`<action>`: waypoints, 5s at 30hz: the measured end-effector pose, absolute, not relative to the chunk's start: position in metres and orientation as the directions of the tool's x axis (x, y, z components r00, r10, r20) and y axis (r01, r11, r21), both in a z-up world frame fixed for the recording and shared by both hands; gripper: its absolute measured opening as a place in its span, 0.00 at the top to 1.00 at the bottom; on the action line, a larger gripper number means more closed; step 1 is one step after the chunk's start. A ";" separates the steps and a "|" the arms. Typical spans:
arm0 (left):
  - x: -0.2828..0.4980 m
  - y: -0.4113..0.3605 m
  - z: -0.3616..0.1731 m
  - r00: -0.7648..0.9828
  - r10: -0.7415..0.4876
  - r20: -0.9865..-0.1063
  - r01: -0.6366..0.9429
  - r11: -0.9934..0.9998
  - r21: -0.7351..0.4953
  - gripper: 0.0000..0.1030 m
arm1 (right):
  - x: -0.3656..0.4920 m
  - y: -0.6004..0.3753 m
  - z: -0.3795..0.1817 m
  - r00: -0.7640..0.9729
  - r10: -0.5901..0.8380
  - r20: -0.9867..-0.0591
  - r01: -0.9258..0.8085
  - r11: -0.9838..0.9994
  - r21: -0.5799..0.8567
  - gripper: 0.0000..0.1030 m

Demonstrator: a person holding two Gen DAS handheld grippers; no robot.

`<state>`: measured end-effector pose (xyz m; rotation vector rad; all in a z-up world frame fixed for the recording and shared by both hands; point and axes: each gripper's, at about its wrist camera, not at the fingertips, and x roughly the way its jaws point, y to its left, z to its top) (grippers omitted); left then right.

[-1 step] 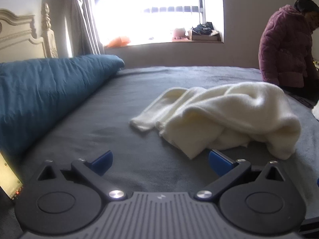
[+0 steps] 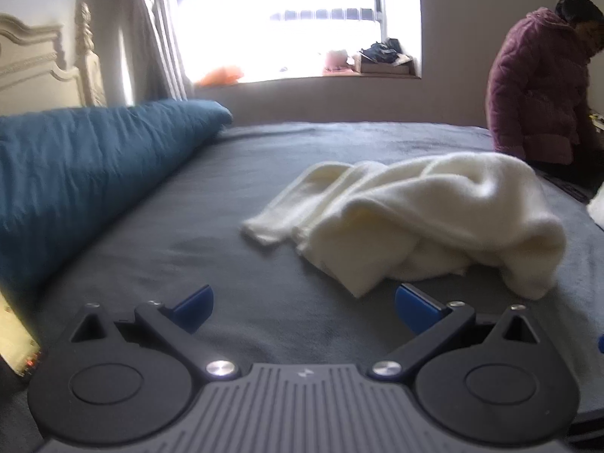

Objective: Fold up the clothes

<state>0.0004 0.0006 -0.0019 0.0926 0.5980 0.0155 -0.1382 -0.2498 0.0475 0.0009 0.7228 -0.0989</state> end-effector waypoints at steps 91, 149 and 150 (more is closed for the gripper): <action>0.049 -0.007 -0.068 0.809 -0.095 -0.580 0.186 0.978 0.099 0.00 | -0.092 -0.303 0.049 0.873 -0.173 -0.457 0.044 0.959 -0.279 0.01; 0.086 -0.200 -0.059 0.781 -0.488 -0.390 0.622 0.663 0.417 0.99 | 0.022 -0.445 0.044 0.806 0.423 -0.414 0.034 0.665 0.746 0.68; 0.081 -0.197 -0.053 0.786 -0.496 -0.370 0.617 0.668 0.415 0.99 | 0.020 -0.441 0.052 0.808 0.434 -0.400 0.012 0.666 0.746 0.69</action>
